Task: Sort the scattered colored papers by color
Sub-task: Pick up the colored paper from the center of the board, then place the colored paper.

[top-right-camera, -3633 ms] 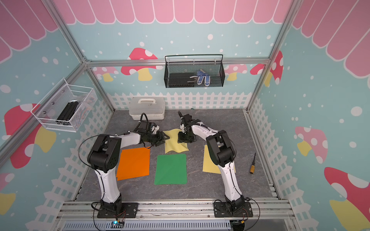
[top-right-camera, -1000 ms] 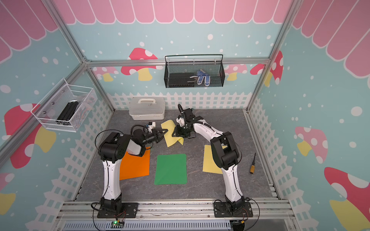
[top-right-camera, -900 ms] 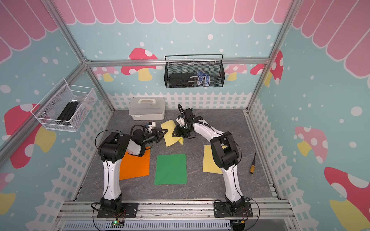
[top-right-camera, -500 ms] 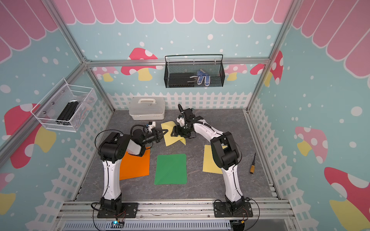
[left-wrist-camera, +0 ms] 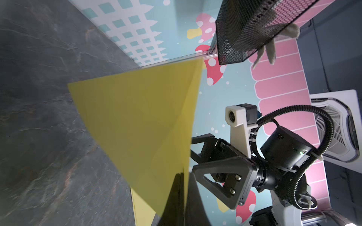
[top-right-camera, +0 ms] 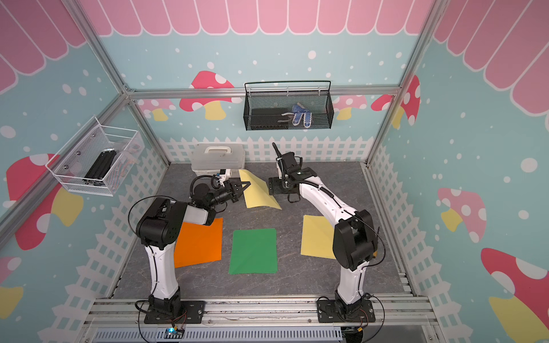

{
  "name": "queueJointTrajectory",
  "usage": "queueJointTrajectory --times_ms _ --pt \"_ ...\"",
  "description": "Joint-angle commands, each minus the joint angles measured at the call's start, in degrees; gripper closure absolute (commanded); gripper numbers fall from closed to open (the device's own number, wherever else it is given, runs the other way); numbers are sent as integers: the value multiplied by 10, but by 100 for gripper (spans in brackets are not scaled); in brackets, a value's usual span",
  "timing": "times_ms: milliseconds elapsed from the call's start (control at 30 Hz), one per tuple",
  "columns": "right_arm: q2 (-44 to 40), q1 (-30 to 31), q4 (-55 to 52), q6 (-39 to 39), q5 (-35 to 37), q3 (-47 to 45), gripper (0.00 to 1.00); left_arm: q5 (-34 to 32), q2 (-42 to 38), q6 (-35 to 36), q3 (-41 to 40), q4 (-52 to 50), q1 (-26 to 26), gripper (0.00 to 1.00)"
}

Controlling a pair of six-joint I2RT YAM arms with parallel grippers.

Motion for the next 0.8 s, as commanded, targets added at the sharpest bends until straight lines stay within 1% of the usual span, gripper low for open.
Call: queueJointTrajectory --times_ms 0,33,133,200,267,300,467,533,567,700,767 --pt "-66 0 -22 -11 92 -31 13 19 -50 41 28 -86 -30 100" --pt "-85 0 -23 -14 98 -39 12 19 -61 66 36 -126 -43 100" --pt "-145 -1 -32 -16 116 -64 11 11 -97 182 80 -328 -87 100" --pt "-182 -3 -39 -15 125 -81 11 -10 -109 272 132 -486 -127 100" --pt "-219 -7 -46 -13 137 -98 10 -37 -106 342 194 -614 -163 100" --pt "-235 -9 -48 -13 140 -105 10 -44 -100 356 218 -644 -177 100" --pt "-326 -17 -71 -17 166 -136 7 -51 -31 319 326 -667 -244 100" --pt "-352 -21 -84 -19 174 -142 6 -54 -5 309 354 -664 -270 100" --pt "-363 -24 -94 -19 177 -145 6 -56 8 302 365 -662 -281 100" --pt "-403 -32 -110 -11 180 -162 6 -65 44 247 367 -586 -312 100" --pt "-419 -34 -110 -5 180 -175 6 -74 66 228 372 -566 -324 100"
